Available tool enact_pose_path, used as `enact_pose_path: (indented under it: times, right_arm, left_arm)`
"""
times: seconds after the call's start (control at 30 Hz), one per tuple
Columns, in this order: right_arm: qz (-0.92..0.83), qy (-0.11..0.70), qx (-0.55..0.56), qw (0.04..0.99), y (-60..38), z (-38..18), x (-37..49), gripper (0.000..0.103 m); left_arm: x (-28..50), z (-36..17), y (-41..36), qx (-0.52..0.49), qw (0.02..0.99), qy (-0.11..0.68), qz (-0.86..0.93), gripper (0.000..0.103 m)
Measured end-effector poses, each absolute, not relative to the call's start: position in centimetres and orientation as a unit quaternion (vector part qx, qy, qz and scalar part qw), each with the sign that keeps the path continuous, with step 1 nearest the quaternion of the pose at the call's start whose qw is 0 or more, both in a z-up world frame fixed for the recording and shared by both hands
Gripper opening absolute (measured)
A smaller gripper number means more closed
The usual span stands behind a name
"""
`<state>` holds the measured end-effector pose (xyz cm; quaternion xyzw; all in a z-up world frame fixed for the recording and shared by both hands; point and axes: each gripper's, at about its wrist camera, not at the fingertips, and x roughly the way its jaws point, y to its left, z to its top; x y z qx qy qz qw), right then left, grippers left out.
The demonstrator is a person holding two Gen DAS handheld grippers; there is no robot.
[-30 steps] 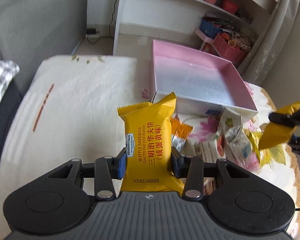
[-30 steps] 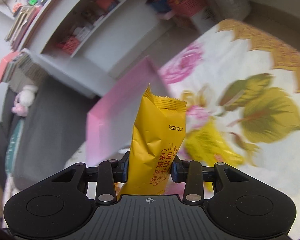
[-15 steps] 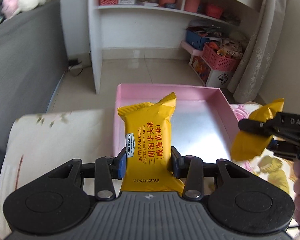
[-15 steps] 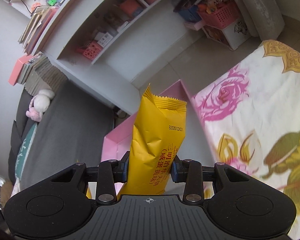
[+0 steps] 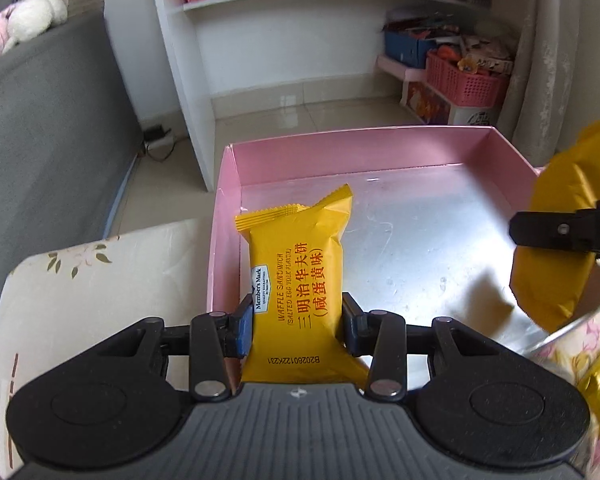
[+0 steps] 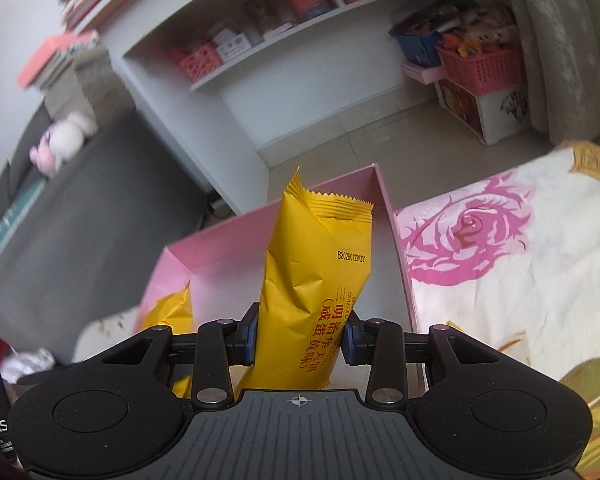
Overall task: Organize snacks
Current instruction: 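Carry both yellow packs into the pink box and open both tools, then withdraw both tools from the box back over the snack pile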
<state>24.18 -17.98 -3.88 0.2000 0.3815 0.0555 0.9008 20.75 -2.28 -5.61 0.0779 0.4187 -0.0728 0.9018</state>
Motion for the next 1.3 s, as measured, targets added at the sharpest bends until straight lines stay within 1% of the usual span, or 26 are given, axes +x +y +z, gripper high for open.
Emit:
enact_pose_path:
  times: [0.37,0.5,0.6,0.67,0.73,0.77,0.9,1.0,1.13,1.3]
  right_arm:
    - [0.066,0.414,0.109,0.902,-14.4,-3.2,24.1,0.037]
    - [0.078,0.414,0.099,0.902,-13.3,-3.2,24.0,0.039]
    - [0.086,0.408,0.099,0.903,-13.1,-3.0,23.8,0.040]
    - [0.095,0.401,0.113,0.904,-13.1,-2.7,23.6,0.048]
    - [0.100,0.388,0.129,0.907,-13.4,-2.0,23.3,0.070]
    - [0.101,0.382,0.134,0.909,-13.5,-1.7,23.1,0.073]
    - [0.095,0.373,0.148,0.911,-13.9,-0.5,22.5,0.079]
    - [0.092,0.375,0.149,0.911,-13.9,0.1,21.9,0.082]
    - [0.085,0.381,0.129,0.911,-13.3,0.6,20.8,0.085]
    - [0.086,0.379,0.121,0.914,-12.9,2.0,19.0,0.090]
  left_arm:
    - [19.1,-5.0,-1.4,0.076,0.893,0.441,-0.053,0.037]
    - [19.0,-4.9,-0.9,0.071,0.889,0.450,-0.042,0.037]
    - [19.0,-4.9,-0.6,0.059,0.894,0.442,-0.052,0.038]
    - [18.9,-4.9,-0.2,0.042,0.897,0.434,-0.069,0.041]
    - [18.6,-4.7,0.1,0.028,0.901,0.425,-0.076,0.047]
    - [18.5,-4.5,0.2,0.025,0.903,0.422,-0.078,0.048]
    - [17.9,-3.8,0.2,0.024,0.906,0.413,-0.086,0.061]
    - [17.3,-3.2,0.4,0.016,0.908,0.409,-0.092,0.065]
    - [16.3,-2.5,0.9,0.000,0.909,0.405,-0.096,0.075]
    - [14.9,-1.6,1.3,-0.003,0.911,0.401,-0.098,0.084]
